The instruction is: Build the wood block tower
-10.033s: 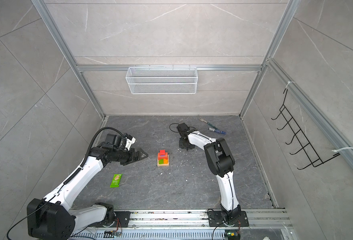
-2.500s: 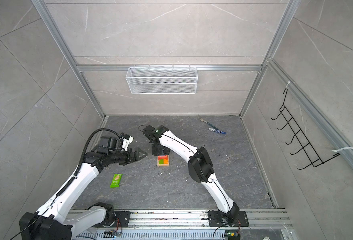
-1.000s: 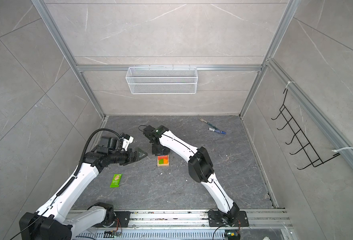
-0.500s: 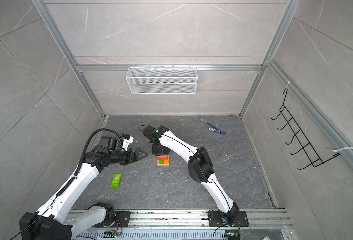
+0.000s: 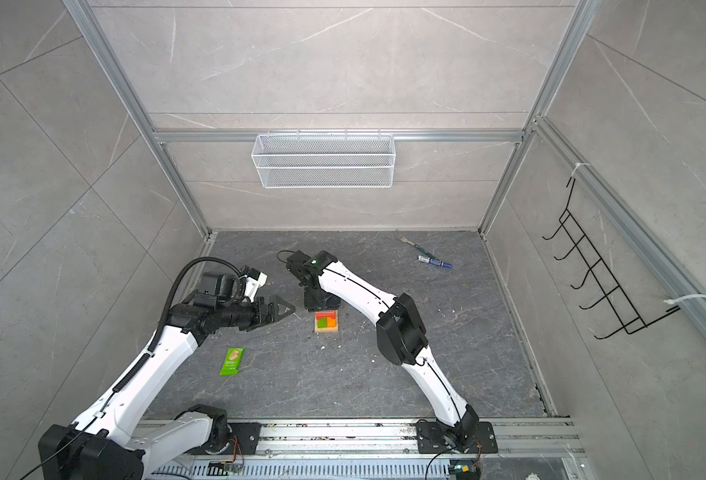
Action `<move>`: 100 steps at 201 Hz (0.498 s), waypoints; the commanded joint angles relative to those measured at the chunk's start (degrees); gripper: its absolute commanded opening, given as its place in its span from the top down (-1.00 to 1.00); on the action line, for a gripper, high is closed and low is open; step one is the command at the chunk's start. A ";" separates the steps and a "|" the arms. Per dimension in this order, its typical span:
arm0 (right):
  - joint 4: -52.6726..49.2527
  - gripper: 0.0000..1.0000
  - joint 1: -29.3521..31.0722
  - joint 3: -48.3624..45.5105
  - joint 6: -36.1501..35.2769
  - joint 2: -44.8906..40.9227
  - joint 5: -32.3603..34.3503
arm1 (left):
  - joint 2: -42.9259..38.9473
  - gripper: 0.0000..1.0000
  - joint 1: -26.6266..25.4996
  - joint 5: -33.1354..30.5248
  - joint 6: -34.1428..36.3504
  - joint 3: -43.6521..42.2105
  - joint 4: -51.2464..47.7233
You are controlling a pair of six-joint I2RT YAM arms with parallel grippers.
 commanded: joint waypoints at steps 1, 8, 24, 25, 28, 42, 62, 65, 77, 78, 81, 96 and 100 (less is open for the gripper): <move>-1.14 0.45 0.05 0.63 0.38 -1.53 1.24 | -0.81 -0.97 0.22 1.35 -0.36 0.05 1.80; -1.22 0.41 0.05 0.81 0.29 -1.61 1.30 | -0.78 -0.96 0.20 1.33 -0.36 0.02 1.76; -1.32 0.30 0.05 1.27 -0.01 -1.86 1.60 | -0.78 -0.96 0.22 1.31 -0.36 0.01 1.68; -1.32 0.29 0.05 1.31 -0.04 -1.92 1.60 | -0.78 -0.96 0.22 1.35 -0.36 0.00 1.72; -1.32 0.28 0.04 1.35 -0.05 -2.01 1.60 | -0.78 -0.96 0.22 1.31 -0.36 0.06 1.68; -1.38 0.17 0.06 1.90 -0.62 -2.28 1.54 | -0.78 -0.97 0.22 1.31 -0.36 -0.05 1.67; -1.46 -0.05 0.23 2.90 -1.46 -3.01 1.61 | -0.61 -0.97 0.18 1.30 -0.36 -0.03 1.72; -1.49 -0.07 0.24 2.99 -1.58 -3.17 1.75 | -0.62 -0.97 0.22 1.31 -0.36 -0.07 1.74; -1.64 -0.17 0.31 3.52 -1.96 -3.54 1.89 | -0.47 -0.96 0.22 1.24 -0.28 0.04 1.68; -1.66 -0.18 0.31 3.62 -1.93 -3.55 1.92 | -0.45 -0.96 0.22 1.23 -0.27 0.01 1.67; -1.72 -0.19 0.31 3.80 -2.05 -3.69 2.00 | -0.35 -0.96 0.22 1.29 -0.27 0.03 1.67; -2.19 -0.30 0.30 4.61 -2.46 -4.12 2.38 | -0.25 -0.97 0.22 1.27 -0.18 0.04 1.56; -2.19 -0.32 0.31 4.75 -2.64 -4.32 2.36 | -0.30 -0.97 0.22 1.21 -0.14 0.05 1.50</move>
